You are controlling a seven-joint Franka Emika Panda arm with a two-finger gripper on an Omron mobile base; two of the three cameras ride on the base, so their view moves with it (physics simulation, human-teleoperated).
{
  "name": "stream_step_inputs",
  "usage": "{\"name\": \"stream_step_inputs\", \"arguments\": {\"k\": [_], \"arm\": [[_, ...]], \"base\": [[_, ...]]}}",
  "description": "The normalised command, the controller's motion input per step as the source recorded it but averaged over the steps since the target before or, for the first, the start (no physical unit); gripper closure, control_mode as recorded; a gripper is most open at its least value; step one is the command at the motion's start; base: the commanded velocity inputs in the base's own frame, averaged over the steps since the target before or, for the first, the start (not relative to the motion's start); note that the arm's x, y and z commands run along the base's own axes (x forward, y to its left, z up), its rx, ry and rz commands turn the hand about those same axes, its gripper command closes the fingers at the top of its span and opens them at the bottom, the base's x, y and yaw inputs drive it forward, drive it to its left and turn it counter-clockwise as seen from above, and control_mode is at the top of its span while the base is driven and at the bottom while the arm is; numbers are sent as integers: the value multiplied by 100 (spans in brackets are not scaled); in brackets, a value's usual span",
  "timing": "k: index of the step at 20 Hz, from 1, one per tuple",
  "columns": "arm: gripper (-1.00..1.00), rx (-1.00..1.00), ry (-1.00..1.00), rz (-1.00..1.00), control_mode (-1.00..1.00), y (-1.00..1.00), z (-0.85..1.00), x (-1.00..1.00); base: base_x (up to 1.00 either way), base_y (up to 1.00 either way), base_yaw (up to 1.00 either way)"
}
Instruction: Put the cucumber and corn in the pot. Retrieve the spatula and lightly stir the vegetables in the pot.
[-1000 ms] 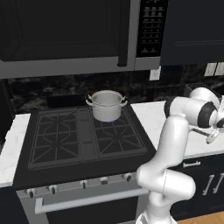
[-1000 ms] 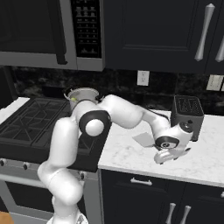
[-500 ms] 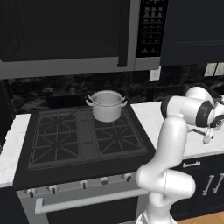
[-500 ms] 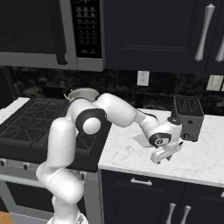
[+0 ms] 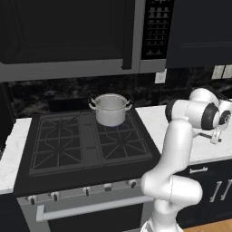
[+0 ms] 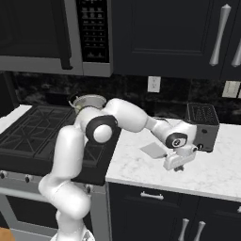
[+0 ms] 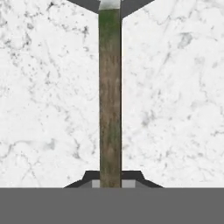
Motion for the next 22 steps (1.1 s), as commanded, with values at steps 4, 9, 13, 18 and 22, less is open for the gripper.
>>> {"name": "stream_step_inputs", "arguments": {"k": [4,9,13,18,22], "arm": [[100,-37,-31,15,-100,79,84,-90],[100,-68,-45,15,-100,100,100,-68],[100,-78,-40,2,-100,100,100,-5],[100,-66,-24,-4,-100,100,90,34],[100,-56,-12,2,-100,100,79,30]], "base": [[0,0,0],[0,0,0],[0,0,0],[0,0,0],[0,0,0]]}}
